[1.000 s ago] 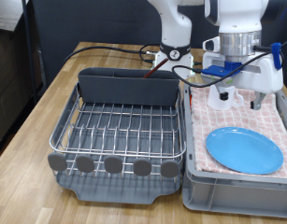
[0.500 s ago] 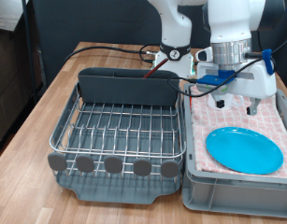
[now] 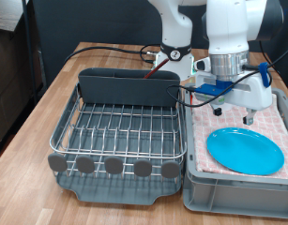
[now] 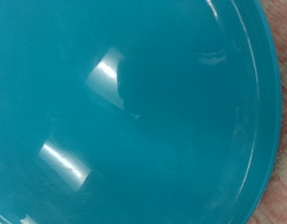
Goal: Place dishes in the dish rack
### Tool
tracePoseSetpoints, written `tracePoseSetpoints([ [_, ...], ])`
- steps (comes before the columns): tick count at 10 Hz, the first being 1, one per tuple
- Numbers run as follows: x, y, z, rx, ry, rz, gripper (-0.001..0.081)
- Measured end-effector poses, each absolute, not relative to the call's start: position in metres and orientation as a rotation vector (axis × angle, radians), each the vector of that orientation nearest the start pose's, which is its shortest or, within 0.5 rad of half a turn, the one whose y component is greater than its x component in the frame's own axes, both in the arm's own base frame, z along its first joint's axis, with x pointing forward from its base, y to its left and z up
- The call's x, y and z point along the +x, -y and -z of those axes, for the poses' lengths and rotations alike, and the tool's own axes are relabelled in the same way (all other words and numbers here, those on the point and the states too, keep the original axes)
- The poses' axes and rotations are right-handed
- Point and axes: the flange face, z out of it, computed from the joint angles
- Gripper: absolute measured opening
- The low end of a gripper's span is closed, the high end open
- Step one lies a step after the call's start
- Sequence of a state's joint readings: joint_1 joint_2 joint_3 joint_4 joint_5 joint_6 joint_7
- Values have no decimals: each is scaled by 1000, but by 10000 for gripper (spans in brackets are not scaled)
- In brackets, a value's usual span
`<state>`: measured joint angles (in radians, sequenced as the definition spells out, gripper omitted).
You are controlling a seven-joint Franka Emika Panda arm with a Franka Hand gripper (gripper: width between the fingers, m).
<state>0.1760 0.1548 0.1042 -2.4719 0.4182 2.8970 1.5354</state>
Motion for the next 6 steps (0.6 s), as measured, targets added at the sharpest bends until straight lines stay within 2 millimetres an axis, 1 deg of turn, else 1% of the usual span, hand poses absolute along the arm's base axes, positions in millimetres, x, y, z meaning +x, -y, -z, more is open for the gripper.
tracePoseSetpoints([
  [4, 487, -120, -237, -1917, -2051, 32, 803],
  [6, 488, -122, -231, -1916, -2039, 38, 803],
])
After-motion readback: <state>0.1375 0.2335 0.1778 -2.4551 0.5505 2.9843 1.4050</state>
